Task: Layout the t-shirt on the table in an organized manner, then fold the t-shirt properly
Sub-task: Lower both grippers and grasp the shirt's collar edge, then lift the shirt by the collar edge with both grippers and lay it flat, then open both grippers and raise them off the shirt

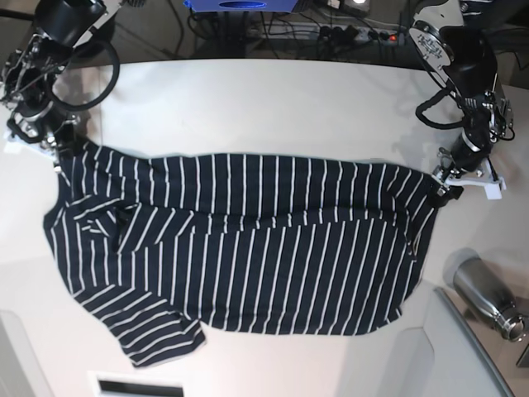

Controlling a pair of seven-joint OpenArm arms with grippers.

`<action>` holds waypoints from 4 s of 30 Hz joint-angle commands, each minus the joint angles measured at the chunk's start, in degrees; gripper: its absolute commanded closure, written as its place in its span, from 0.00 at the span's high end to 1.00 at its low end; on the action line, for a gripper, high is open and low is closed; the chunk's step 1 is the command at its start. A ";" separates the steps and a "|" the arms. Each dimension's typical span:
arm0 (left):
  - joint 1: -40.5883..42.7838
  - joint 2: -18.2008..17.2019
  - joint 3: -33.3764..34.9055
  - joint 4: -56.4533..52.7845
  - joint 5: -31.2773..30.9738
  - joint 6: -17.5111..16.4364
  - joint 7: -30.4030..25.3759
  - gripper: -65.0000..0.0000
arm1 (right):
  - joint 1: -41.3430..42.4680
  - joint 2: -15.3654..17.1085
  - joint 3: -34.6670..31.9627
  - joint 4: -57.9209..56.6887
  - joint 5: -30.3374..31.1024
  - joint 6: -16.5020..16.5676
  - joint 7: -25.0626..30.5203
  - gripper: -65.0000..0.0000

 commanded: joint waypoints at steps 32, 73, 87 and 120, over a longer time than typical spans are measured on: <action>-1.85 1.95 2.15 0.83 0.27 0.03 0.34 0.00 | 0.53 0.98 -0.31 1.07 0.02 0.12 -0.26 0.00; 3.07 -2.27 9.09 23.60 0.18 0.03 14.58 0.00 | 8.35 7.49 -0.40 18.83 -0.24 -5.24 -21.62 0.00; 9.40 -2.53 7.77 27.21 0.27 0.03 18.01 0.00 | -0.53 5.90 -0.22 23.23 -0.15 -5.24 -22.15 0.00; 21.53 -2.00 7.33 26.33 0.27 0.03 12.65 0.00 | -12.48 4.85 -0.31 17.07 -0.33 -4.98 -14.76 0.00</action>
